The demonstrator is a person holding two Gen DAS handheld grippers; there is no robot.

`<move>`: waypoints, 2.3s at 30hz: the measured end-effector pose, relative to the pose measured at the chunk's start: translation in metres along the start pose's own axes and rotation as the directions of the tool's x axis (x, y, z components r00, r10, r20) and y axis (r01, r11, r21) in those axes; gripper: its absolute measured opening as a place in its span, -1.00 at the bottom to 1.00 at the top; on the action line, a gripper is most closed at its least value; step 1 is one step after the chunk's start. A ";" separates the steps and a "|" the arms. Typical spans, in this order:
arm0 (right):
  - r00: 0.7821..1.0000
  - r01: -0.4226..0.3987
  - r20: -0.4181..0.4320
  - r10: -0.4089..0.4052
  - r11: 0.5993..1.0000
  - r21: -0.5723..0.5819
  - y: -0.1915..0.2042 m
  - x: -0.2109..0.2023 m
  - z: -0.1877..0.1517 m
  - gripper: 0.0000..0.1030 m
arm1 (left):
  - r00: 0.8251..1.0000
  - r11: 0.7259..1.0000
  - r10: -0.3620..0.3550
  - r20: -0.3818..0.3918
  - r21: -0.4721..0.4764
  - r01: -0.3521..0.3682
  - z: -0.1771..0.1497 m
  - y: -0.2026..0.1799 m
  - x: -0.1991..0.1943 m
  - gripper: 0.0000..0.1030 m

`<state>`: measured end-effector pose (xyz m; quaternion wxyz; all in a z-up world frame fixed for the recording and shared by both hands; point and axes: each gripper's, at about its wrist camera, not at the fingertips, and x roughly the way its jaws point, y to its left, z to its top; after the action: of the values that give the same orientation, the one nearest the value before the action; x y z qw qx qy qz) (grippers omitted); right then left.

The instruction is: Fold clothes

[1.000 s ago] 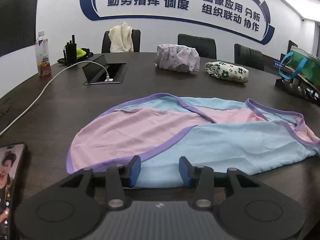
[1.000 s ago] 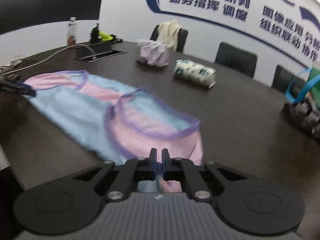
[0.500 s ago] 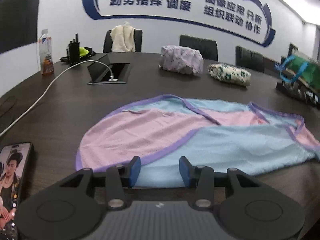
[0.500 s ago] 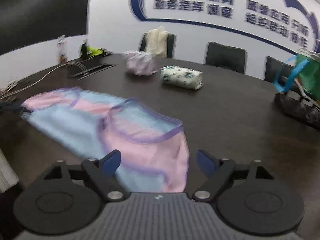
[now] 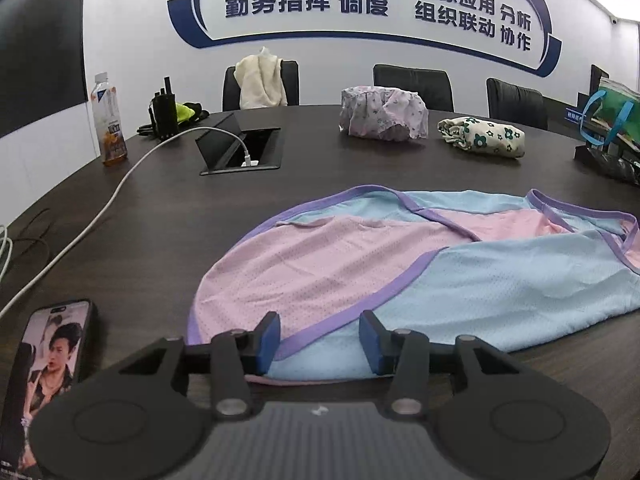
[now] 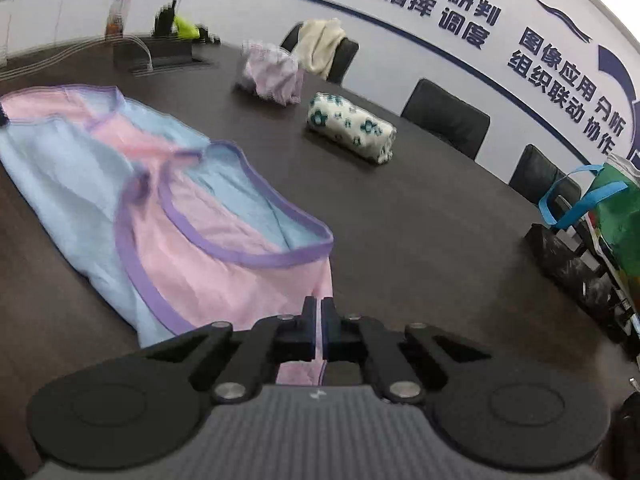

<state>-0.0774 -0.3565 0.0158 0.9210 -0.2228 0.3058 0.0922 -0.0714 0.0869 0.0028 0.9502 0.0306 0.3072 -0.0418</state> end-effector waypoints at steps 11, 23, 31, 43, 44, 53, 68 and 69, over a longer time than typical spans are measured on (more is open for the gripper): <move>0.965 -0.254 0.127 0.230 0.942 0.220 -0.028 -0.052 -0.027 -0.11 | 1.000 1.000 -0.012 -0.004 0.009 0.012 0.001 0.001 0.000 -0.11; 0.988 -0.113 0.116 0.105 0.992 0.061 -0.024 -0.035 0.002 -0.98 | 1.000 1.000 -0.010 -0.003 0.004 0.010 -0.001 0.002 -0.001 0.01; 0.999 -0.030 -0.044 0.025 0.992 -0.122 0.008 0.003 0.002 -0.39 | 1.000 0.999 -0.005 0.015 -0.050 0.006 0.001 0.015 -0.009 -0.01; 0.984 -0.074 0.157 0.084 0.995 -0.072 0.044 -0.040 0.022 -0.25 | 0.992 0.992 -0.126 -0.018 -0.002 0.126 0.007 0.030 -0.015 0.01; 0.983 -0.093 0.151 0.103 0.993 -0.074 0.048 -0.038 0.021 -0.25 | 0.992 0.992 -0.126 -0.031 0.009 0.127 0.008 0.028 -0.013 -0.01; 0.988 -0.136 0.070 0.136 0.991 -0.006 0.051 -0.014 0.004 -0.25 | 0.999 0.998 -0.043 -0.031 -0.045 0.042 -0.001 0.043 -0.010 -1.00; 0.980 -0.036 0.197 -0.029 0.947 0.318 0.001 -0.011 0.057 -0.17 | 0.982 0.968 -0.183 -0.048 -0.181 0.172 0.071 0.007 0.005 -0.25; 0.982 -0.023 0.184 -0.038 0.947 0.320 0.001 -0.007 0.065 -0.17 | 0.983 0.968 -0.174 -0.064 -0.196 0.158 0.085 0.004 0.014 -0.24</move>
<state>-0.0492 -0.3258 0.0662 0.9701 -0.0615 0.2276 0.0583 -0.0103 0.0827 0.0629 0.9287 -0.0844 0.3495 -0.0903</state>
